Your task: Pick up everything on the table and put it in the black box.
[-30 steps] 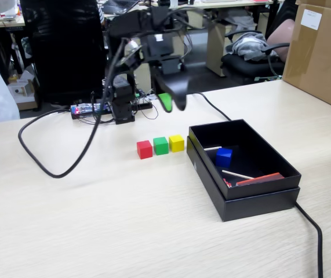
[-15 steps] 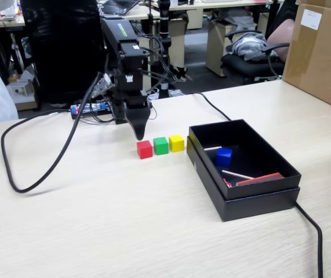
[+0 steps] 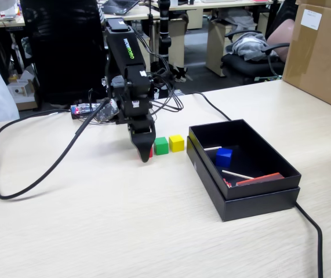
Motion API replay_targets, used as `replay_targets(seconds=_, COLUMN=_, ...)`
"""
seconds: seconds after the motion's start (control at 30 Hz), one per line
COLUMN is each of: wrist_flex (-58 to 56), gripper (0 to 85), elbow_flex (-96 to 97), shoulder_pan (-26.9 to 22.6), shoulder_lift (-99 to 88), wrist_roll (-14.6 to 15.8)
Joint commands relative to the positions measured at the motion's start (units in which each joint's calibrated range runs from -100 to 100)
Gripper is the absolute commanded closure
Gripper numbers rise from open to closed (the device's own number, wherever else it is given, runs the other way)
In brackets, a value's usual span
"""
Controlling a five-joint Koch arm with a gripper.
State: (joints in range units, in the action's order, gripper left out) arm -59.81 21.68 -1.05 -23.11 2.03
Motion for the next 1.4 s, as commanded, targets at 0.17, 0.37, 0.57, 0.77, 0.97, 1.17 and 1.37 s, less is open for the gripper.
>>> replay_targets(seconds=0.17, wrist_flex=-0.36, gripper=56.3, elbow_flex=-4.82, shoulder_pan=-0.44, shoulder_lift=2.05, wrist_roll=1.17)
replay_targets(seconds=0.37, wrist_flex=-0.36, gripper=75.0, elbow_flex=-5.9, shoulder_pan=0.1, shoulder_lift=0.79, wrist_roll=1.42)
replay_targets(seconds=0.57, wrist_flex=-4.85, gripper=78.6, elbow_flex=-15.79, shoulder_pan=0.93, shoulder_lift=-13.44, wrist_roll=0.39)
replay_targets(seconds=0.77, wrist_flex=-8.22, gripper=78.6, elbow_flex=-39.36, shoulder_pan=-4.64, shoulder_lift=-10.46, wrist_roll=0.29)
replay_targets(seconds=0.97, wrist_flex=-9.69, gripper=78.2, elbow_flex=-63.47, shoulder_pan=-12.26, shoulder_lift=12.38, wrist_roll=0.59)
replay_targets(seconds=1.17, wrist_flex=-9.69, gripper=78.1, elbow_flex=-69.82, shoulder_pan=-16.61, shoulder_lift=29.13, wrist_roll=1.37)
replay_targets(seconds=1.37, wrist_flex=-9.69, gripper=78.1, elbow_flex=-71.36, shoulder_pan=-18.12, shoulder_lift=36.13, wrist_roll=1.81)
